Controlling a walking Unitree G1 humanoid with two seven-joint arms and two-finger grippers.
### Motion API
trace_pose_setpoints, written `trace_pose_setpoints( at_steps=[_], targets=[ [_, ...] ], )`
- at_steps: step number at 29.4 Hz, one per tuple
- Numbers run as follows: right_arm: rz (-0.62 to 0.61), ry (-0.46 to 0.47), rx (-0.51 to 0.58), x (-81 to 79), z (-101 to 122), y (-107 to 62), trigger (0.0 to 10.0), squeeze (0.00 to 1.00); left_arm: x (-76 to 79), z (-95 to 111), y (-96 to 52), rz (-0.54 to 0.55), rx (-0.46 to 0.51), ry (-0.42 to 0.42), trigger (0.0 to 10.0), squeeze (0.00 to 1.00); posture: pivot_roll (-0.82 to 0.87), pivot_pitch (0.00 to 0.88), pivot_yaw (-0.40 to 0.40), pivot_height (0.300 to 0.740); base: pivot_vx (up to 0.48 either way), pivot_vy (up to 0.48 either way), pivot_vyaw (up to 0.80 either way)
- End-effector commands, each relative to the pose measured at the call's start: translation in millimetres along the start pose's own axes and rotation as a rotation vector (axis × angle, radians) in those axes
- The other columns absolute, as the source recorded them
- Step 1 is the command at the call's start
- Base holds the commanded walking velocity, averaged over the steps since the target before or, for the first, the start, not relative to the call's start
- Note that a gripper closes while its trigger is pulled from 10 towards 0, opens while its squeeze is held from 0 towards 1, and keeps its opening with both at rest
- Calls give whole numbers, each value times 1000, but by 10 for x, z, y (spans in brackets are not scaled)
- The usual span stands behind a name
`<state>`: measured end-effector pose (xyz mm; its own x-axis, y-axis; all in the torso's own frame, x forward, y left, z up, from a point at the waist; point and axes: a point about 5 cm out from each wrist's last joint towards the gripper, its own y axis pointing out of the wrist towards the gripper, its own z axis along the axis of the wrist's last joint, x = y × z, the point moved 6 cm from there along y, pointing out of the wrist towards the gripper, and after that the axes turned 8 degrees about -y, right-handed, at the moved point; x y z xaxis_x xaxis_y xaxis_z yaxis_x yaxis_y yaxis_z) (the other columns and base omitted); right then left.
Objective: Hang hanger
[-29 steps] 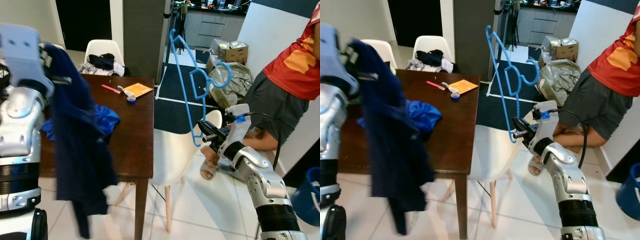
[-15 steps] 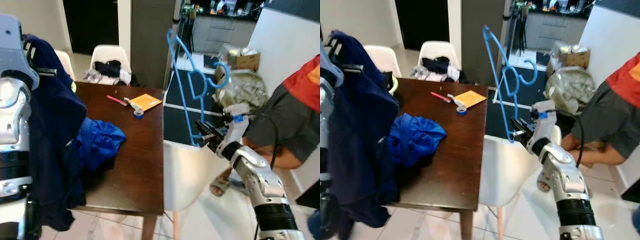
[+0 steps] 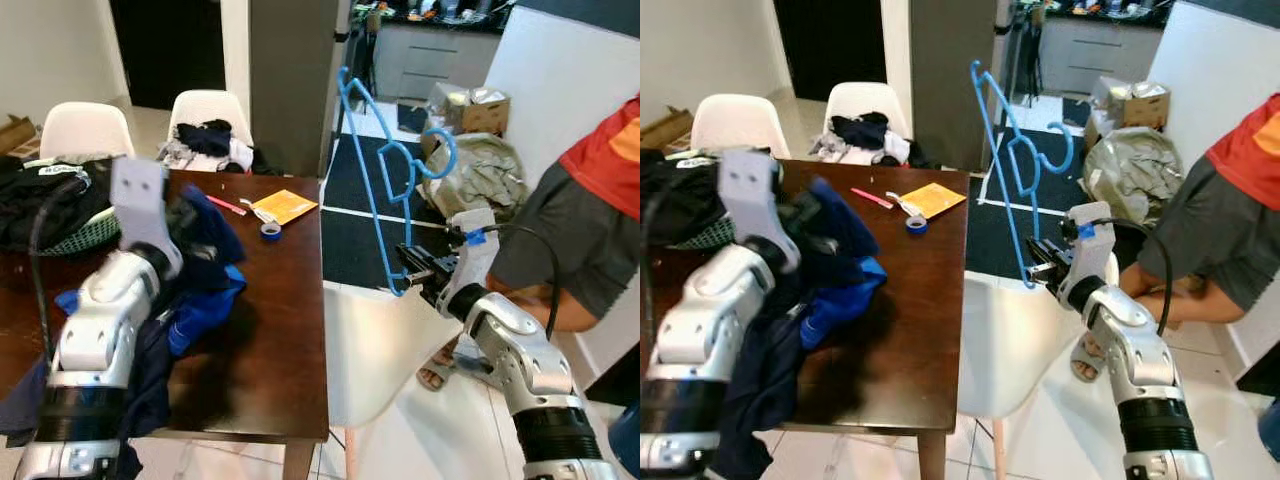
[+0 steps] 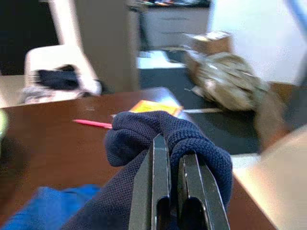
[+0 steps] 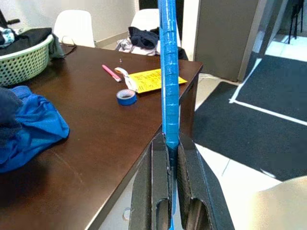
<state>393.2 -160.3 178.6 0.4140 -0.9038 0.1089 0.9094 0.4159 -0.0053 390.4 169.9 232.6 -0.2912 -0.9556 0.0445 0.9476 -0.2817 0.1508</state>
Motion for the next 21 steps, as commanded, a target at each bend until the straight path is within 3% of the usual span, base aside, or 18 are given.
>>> trace_pose_setpoints(
  at_steps=[1, 2, 3, 4, 6, 9, 12, 13, 14, 15, 17, 18, 20, 21],
  targets=[
    [-2, 7, -28, 5, -79, -16, 10000, 0, 140, -78, -31, -91, -51, 37, 10000, 0, 63, 0, -61, 740, 0, 0, 0],
    [-2, 7, -28, 5, -79, -16, 10000, 0, 140, -78, -31, -91, -51, 37, 10000, 0, 63, 0, -61, 740, 0, 0, 0],
    [4, -1, -34, -1, -85, -19, 10000, 0, 149, -250, -81, -123, -140, 98, 10000, 0, 62, 0, -60, 740, 0, 0, 0],
    [13, -9, -42, -9, -98, -27, 10000, 0, -30, -483, -144, -71, -260, 241, 10000, 0, 56, 0, -56, 740, 0, 0, 0],
    [13, -9, -42, -9, -98, -27, 10000, 0, -30, -483, -144, -71, -260, 241, 10000, 0, 56, 0, -56, 740, 0, 0, 0],
    [62, -31, -64, -73, -144, -72, 10000, 0, -828, -958, -542, 181, -573, 527, 10000, 0, 47, 0, -54, 740, 0, 0, 0],
    [62, -31, -64, -73, -144, -72, 10000, 0, -828, -958, -542, 181, -573, 527, 10000, 0, 47, 0, -54, 740, 0, 0, 0],
    [76, -36, -71, -94, -160, -86, 10000, 0, -1024, -1008, -694, 243, -639, 584, 10000, 0, 47, 0, -54, 740, 0, 0, 0],
    [76, -36, -71, -94, -160, -86, 10000, 0, -1024, -1008, -694, 243, -639, 584, 10000, 0, 47, 0, -54, 740, 0, 0, 0],
    [86, -41, -76, -105, -171, -94, 10000, 0, -1150, -1009, -806, 279, -674, 613, 10000, 0, 48, 0, -57, 740, 0, 0, 0],
    [86, -41, -76, -105, -171, -94, 10000, 0, -1150, -1009, -806, 279, -674, 613, 10000, 0, 48, 0, -57, 740, 0, 0, 0],
    [92, -44, -79, -108, -175, -99, 10000, 0, -1203, -996, -864, 294, -689, 623, 10000, 1000, 49, 0, -58, 740, 0, 0, 0],
    [92, -44, -79, -108, -175, -99, 10000, 0, -1203, -996, -864, 294, -689, 623, 10000, 1000, 49, 0, -58, 740, 0, 0, 0],
    [95, -45, -78, -110, -166, -91, 10000, 0, -1164, -911, -819, 283, -645, 604, 10000, 1000, 51, 0, -59, 740, 0, 0, 0]
  ],
)
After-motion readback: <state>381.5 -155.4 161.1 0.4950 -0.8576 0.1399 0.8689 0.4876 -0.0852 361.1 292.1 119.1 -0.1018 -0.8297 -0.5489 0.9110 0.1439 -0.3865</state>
